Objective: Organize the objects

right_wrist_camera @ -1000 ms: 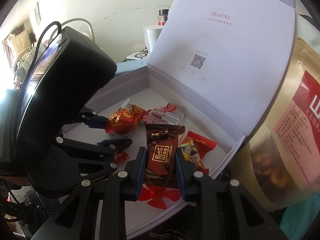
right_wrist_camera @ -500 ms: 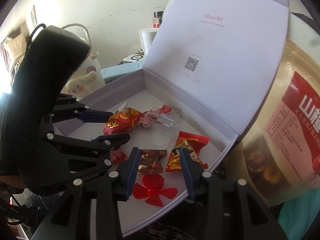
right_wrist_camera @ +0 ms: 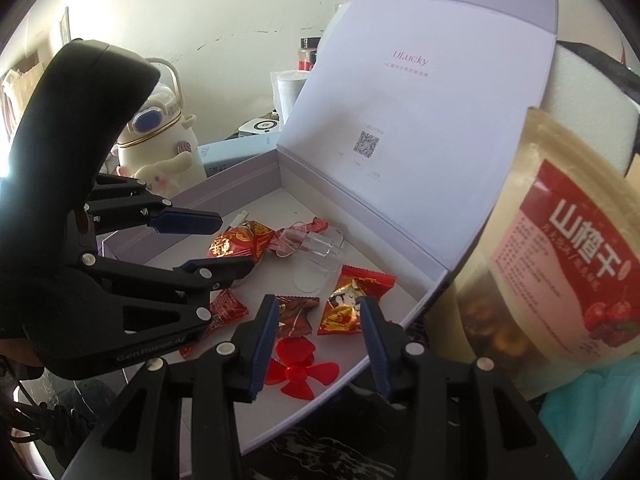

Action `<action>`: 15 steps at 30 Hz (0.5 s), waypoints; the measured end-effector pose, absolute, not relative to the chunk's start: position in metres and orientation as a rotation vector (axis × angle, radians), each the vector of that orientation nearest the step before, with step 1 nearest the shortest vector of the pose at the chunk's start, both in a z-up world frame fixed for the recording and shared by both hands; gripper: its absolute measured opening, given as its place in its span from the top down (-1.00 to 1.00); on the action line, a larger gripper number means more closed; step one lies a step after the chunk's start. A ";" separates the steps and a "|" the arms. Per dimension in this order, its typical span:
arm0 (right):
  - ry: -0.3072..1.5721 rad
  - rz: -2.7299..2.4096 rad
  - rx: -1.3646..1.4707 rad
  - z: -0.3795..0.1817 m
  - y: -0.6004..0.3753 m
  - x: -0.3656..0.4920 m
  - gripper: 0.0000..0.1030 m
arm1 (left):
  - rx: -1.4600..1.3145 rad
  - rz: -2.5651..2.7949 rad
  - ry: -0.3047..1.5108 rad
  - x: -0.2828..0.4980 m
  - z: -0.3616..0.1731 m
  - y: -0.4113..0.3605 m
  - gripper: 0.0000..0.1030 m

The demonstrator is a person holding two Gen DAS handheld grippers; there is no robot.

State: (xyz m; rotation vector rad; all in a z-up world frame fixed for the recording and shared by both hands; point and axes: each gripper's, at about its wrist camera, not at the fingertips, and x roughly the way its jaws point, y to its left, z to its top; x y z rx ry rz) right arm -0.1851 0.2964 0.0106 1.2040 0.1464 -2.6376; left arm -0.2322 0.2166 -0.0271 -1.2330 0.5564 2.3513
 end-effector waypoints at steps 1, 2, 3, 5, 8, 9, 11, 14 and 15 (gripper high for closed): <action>0.149 -2.642 1.204 0.011 0.297 -0.185 0.18 | -1.234 2.352 0.554 -0.233 -0.026 0.216 0.28; 0.151 -2.647 1.205 0.012 0.298 -0.184 0.18 | -1.236 2.353 0.550 -0.232 -0.025 0.216 0.28; 0.152 -2.651 1.206 0.013 0.298 -0.183 0.18 | -1.240 2.356 0.546 -0.230 -0.024 0.216 0.27; 0.149 -2.659 1.207 0.015 0.299 -0.181 0.18 | -1.249 2.361 0.534 -0.228 -0.023 0.214 0.27; 0.152 -2.668 1.201 0.019 0.300 -0.176 0.18 | -1.266 2.365 0.499 -0.227 -0.021 0.208 0.27; 0.154 -2.671 1.198 0.020 0.299 -0.175 0.18 | -1.269 2.370 0.490 -0.227 -0.020 0.206 0.27; 0.159 -2.678 1.190 0.024 0.299 -0.171 0.18 | -1.268 2.382 0.463 -0.225 -0.016 0.200 0.28; 0.166 -2.688 1.176 0.030 0.297 -0.164 0.18 | -1.255 2.401 0.439 -0.220 -0.008 0.193 0.27; 0.168 -2.692 1.169 0.033 0.296 -0.162 0.16 | -1.251 2.407 0.436 -0.217 -0.005 0.192 0.27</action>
